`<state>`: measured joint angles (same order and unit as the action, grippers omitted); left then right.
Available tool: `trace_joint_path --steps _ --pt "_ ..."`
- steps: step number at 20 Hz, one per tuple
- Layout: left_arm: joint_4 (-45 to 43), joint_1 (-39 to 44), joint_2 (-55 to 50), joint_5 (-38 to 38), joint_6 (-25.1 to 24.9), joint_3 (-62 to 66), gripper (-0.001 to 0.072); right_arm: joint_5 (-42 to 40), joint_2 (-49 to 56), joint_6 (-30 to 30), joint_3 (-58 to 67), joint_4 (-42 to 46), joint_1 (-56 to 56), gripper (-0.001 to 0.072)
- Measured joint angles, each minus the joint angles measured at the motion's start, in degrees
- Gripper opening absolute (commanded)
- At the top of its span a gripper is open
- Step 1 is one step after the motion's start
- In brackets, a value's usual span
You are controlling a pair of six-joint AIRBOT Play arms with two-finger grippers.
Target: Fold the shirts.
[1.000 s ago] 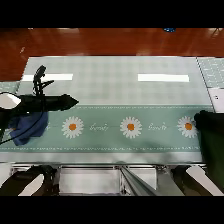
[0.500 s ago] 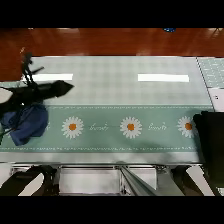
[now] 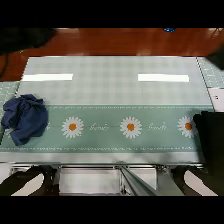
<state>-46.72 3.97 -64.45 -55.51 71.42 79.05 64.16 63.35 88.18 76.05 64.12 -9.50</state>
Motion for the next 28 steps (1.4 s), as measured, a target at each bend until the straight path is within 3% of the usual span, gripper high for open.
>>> trace_joint_path --steps 4,7,15,28 --pt "-22.77 7.32 -3.78 -7.43 12.55 -4.13 0.0021 4.04 10.01 8.04 -1.84 21.11 18.93 0.0027" --pt "-30.18 8.59 -4.68 -9.49 16.98 -7.65 0.0021 7.78 14.21 11.21 -4.09 27.91 23.8 0.0027" --pt "-35.19 9.22 -5.22 -10.95 19.89 -10.08 0.0021 10.08 16.55 13.35 -5.51 34.12 26.49 0.0027" --pt "-35.8 9.25 -5.2 -11.1 20.28 -10.23 0.0021 10.43 16.72 13.57 -5.64 34.86 26.69 0.0027"
